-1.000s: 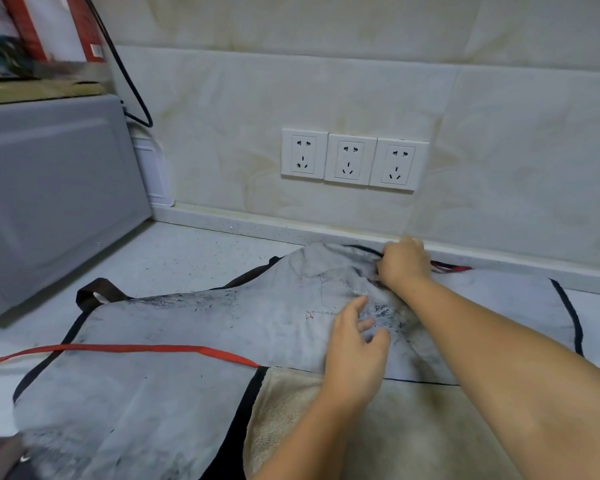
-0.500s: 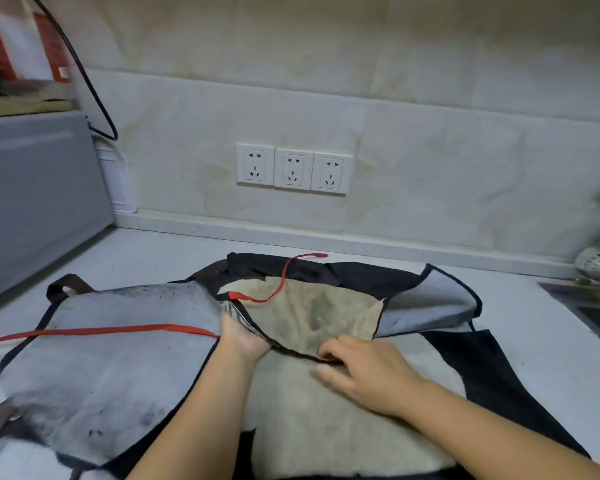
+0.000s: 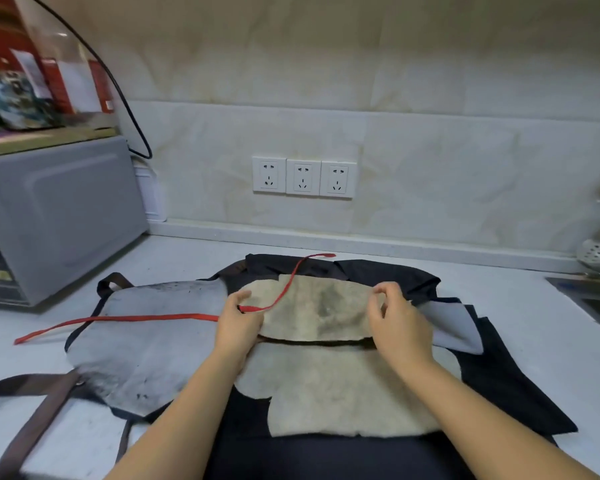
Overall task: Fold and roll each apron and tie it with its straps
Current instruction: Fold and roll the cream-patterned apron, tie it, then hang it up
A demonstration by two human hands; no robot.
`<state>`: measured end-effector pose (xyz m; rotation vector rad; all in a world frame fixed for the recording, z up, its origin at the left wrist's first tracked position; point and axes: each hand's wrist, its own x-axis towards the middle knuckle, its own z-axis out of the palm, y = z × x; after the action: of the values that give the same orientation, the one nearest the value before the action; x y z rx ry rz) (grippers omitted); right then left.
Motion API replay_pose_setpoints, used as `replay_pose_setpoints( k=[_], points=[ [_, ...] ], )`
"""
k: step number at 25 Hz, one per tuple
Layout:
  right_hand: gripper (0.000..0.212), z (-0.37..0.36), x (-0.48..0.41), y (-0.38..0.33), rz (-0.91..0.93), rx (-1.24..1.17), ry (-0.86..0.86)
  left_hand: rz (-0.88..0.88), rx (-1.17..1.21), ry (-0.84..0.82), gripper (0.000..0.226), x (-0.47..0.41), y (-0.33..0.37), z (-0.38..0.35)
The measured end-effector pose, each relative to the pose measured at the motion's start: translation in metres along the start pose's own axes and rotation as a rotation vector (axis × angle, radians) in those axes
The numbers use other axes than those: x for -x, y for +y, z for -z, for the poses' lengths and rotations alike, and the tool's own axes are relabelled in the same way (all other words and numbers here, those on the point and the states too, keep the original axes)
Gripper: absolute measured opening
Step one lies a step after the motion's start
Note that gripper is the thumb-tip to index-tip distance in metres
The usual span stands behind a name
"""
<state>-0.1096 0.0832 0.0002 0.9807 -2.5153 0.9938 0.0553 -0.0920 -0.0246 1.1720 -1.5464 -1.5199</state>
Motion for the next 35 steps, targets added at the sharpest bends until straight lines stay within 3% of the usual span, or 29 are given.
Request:
replay_pose_setpoints(
  k=[3, 5, 7, 8, 10, 12, 14, 17, 20, 24, 27, 29, 31, 33, 35],
  points=[
    [0.021, 0.023, -0.025, 0.023, -0.101, -0.068, 0.12, -0.121, -0.288, 0.334, 0.047, 0.009, -0.004, -0.012],
    [0.023, 0.029, -0.034, 0.039, -0.09, 0.109, 0.188, -0.398, -0.483, 0.496, 0.061, 0.018, 0.0, -0.028],
    [0.026, 0.031, -0.035, 0.044, -0.013, 0.253, 0.265, -0.8, -0.613, 0.379, 0.064, 0.024, 0.006, -0.048],
    [0.027, 0.034, -0.034, 0.043, 0.01, 0.292, 0.245, -0.916, -0.685, 0.192, 0.06, 0.028, 0.008, -0.059],
    [0.027, 0.042, -0.032, 0.041, -0.047, 0.251, 0.121, -0.879, -0.859, -0.267, 0.06, 0.039, 0.011, -0.083],
    [0.027, 0.054, -0.035, 0.049, -0.222, 0.117, 0.008, -0.751, -1.09, -0.521, 0.075, 0.048, 0.007, -0.106],
    [0.023, 0.067, -0.044, 0.071, -0.387, 0.157, -0.111, -0.819, -1.187, -0.467, 0.067, 0.052, 0.004, -0.124],
    [0.034, 0.081, -0.051, 0.103, -0.619, 0.425, -0.435, -1.006, -1.03, -0.273, 0.024, 0.051, -0.006, -0.133],
    [0.051, 0.073, -0.049, 0.121, -0.774, 0.283, -0.571, -1.134, -0.825, -0.215, 0.013, 0.051, -0.019, -0.133],
    [0.037, 0.062, -0.051, 0.128, -0.817, -0.238, -0.404, -1.213, -0.803, -0.293, 0.019, 0.059, -0.018, -0.13],
    [0.013, 0.071, -0.065, 0.123, -0.858, -0.414, -0.37, -1.191, -0.827, -0.344, 0.019, 0.061, -0.018, -0.13],
    [0.014, 0.076, -0.082, 0.124, -0.76, -0.457, -0.239, -1.186, -0.853, -0.365, 0.017, 0.06, -0.02, -0.131],
    [0.027, 0.079, -0.1, 0.127, -0.617, -0.349, -0.06, -1.18, -0.89, -0.381, 0.024, 0.059, -0.021, -0.132],
    [0.044, 0.076, -0.106, 0.131, -0.594, -0.207, -0.102, -1.149, -0.913, -0.423, 0.033, 0.059, -0.021, -0.134],
    [0.056, 0.063, -0.102, 0.132, -0.66, -0.164, -0.274, -1.094, -0.919, -0.463, 0.037, 0.058, -0.02, -0.134]
  ],
)
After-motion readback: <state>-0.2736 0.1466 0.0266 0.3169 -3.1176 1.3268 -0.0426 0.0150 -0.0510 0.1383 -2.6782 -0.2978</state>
